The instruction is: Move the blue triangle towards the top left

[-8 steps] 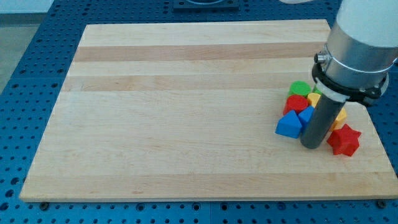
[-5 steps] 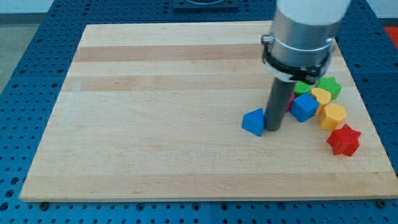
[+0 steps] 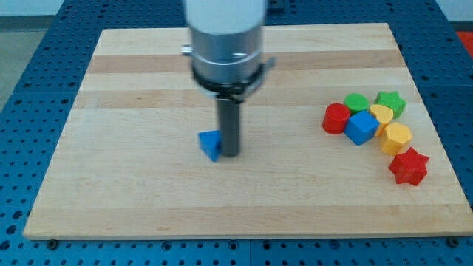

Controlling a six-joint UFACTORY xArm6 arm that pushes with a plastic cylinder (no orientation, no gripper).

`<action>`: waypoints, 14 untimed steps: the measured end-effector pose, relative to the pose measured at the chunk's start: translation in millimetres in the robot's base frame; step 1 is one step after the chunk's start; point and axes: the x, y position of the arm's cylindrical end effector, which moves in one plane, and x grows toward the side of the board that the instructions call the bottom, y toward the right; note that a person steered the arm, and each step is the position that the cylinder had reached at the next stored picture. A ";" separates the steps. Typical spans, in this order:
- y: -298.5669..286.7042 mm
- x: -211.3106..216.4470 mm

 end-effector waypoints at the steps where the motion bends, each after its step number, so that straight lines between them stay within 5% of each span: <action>1: -22.2 -1.3; 5: -54.7 -40.9; 6: -43.4 1.2; 9: -63.9 26.9; 10: -64.3 3.6; 12: -67.0 -126.4; 14: -56.2 -96.5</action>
